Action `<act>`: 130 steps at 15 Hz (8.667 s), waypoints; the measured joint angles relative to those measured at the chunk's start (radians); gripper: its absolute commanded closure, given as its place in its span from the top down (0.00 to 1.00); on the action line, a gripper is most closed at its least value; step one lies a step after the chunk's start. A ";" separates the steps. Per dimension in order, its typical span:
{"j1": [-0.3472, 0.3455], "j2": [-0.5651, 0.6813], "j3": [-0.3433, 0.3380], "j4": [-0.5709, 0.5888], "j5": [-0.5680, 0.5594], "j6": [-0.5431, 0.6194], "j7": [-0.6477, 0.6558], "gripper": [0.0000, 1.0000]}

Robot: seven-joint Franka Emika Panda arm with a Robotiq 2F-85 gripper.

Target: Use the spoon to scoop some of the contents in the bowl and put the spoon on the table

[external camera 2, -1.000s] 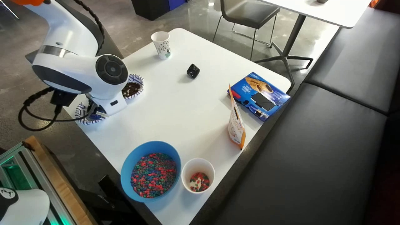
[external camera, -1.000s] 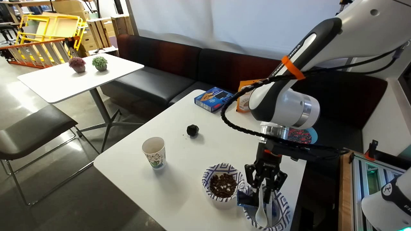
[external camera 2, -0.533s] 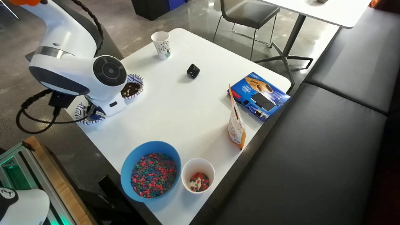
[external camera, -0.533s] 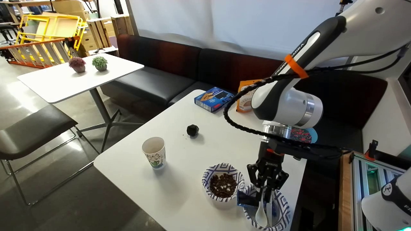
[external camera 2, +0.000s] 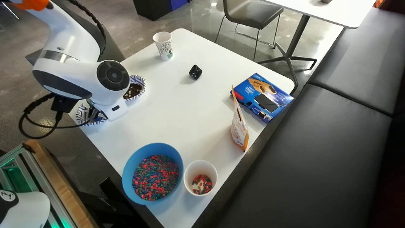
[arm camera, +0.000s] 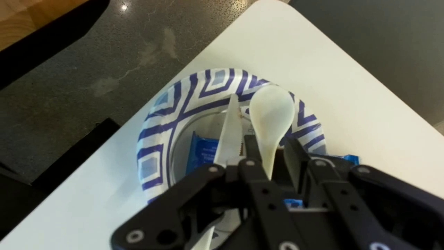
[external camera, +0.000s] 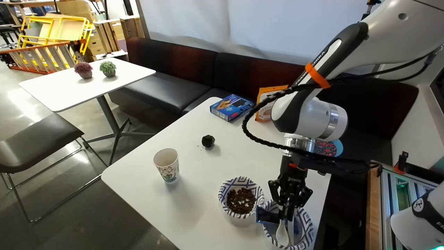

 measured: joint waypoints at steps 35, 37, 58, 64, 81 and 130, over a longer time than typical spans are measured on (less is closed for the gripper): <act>0.061 -0.311 0.043 -0.021 -0.382 0.237 0.379 0.03; 0.060 -0.303 0.056 0.008 -0.473 0.283 0.467 0.03; 0.130 0.059 -0.009 0.241 -1.022 0.508 0.899 0.03; 0.182 0.093 -0.059 0.253 -1.071 0.539 0.950 0.03; 0.282 0.110 -0.142 0.260 -1.190 0.601 1.040 0.03; 0.064 0.134 0.106 0.269 -0.535 0.366 0.533 0.03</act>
